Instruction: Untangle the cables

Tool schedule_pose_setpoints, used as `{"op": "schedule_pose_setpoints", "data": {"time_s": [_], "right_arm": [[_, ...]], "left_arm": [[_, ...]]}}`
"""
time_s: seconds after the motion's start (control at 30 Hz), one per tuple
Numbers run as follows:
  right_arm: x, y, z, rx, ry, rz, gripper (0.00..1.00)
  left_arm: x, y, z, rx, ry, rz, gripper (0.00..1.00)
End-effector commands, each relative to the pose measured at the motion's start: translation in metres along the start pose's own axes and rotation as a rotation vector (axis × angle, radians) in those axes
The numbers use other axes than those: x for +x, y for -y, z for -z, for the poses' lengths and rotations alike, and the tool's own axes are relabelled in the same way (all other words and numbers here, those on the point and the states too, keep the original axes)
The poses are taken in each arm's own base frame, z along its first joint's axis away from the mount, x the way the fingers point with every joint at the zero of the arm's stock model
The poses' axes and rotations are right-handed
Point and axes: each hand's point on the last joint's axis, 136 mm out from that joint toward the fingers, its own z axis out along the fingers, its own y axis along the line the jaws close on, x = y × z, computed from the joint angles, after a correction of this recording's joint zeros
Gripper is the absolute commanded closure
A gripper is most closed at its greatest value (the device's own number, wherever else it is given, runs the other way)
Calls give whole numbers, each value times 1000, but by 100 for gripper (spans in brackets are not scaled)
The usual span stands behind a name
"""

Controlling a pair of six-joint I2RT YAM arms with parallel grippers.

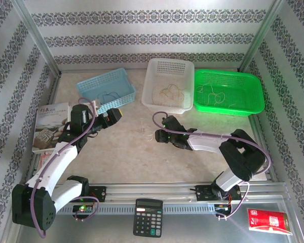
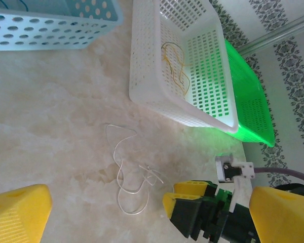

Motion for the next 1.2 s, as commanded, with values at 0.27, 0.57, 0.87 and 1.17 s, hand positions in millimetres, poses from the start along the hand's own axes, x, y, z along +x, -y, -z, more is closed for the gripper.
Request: {"op": "schedule_pose_setpoints", "data": {"time_s": [0.27,0.57,0.87,1.17], "right_arm": [[-3,8,-1,-11,-2,-51,71],[-19,5,20,-72,42,-48,100],[-45,-25,82,-237,158,-1,100],[-78,-70,154,-432,252,90,100]], "left_arm": [[-2,15,-8,21,13,-38,0],[0,19,-11,29,3,-46,0],[10,33,-19,108,-59,-83,0],[31,68,-30,234,-90,-272,0]]}}
